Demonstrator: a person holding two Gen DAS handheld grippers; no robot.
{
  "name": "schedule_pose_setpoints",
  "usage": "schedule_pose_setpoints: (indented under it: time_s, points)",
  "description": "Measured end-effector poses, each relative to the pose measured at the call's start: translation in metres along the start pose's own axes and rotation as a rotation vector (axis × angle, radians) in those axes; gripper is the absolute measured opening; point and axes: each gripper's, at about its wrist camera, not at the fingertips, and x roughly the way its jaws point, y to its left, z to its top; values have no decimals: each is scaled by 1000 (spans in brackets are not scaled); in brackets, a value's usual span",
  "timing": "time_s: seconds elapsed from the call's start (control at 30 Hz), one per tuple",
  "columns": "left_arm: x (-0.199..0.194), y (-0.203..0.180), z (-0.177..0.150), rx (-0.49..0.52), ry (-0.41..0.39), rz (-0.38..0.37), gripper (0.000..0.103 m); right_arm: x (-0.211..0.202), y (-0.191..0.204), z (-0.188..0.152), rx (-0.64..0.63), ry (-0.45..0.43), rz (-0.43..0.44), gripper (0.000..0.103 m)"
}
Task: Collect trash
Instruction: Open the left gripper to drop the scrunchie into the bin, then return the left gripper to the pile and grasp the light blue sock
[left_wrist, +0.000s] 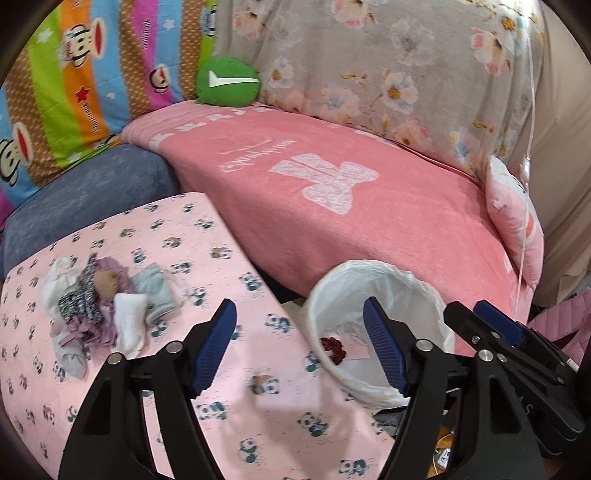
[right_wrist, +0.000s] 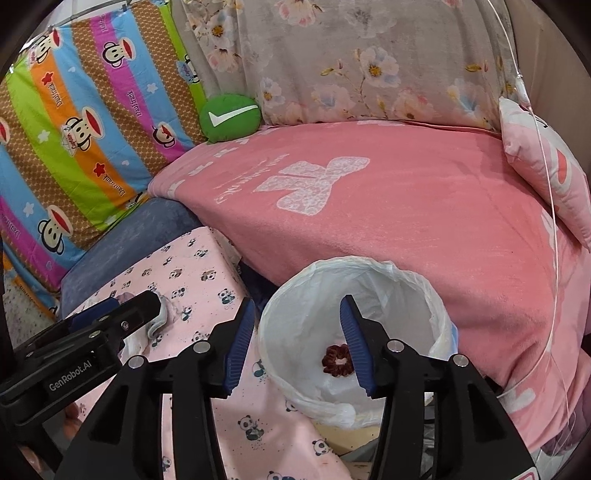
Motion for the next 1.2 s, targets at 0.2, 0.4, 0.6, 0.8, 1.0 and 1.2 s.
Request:
schedule_pose_setpoints:
  time_s: [0.2, 0.4, 0.6, 0.8, 1.0, 1.2]
  points:
    - [-10, 46, -13, -73, 1, 88, 75, 7, 41, -11, -67, 32, 44, 53]
    - [-18, 91, -28, -141, 14, 174, 82, 12, 84, -22, -126, 55, 88, 58]
    - [-25, 138, -46, -204, 31, 261, 86, 21, 125, -35, -176, 88, 128, 59]
    - [-23, 188, -67, -290, 72, 320, 86, 36, 163, -49, -223, 130, 166, 59]
    - [-18, 228, -84, -363, 106, 347, 86, 59, 199, -64, -254, 180, 201, 59]
    - [-5, 255, -90, -412, 131, 329, 86, 86, 226, -77, -272, 223, 212, 59]
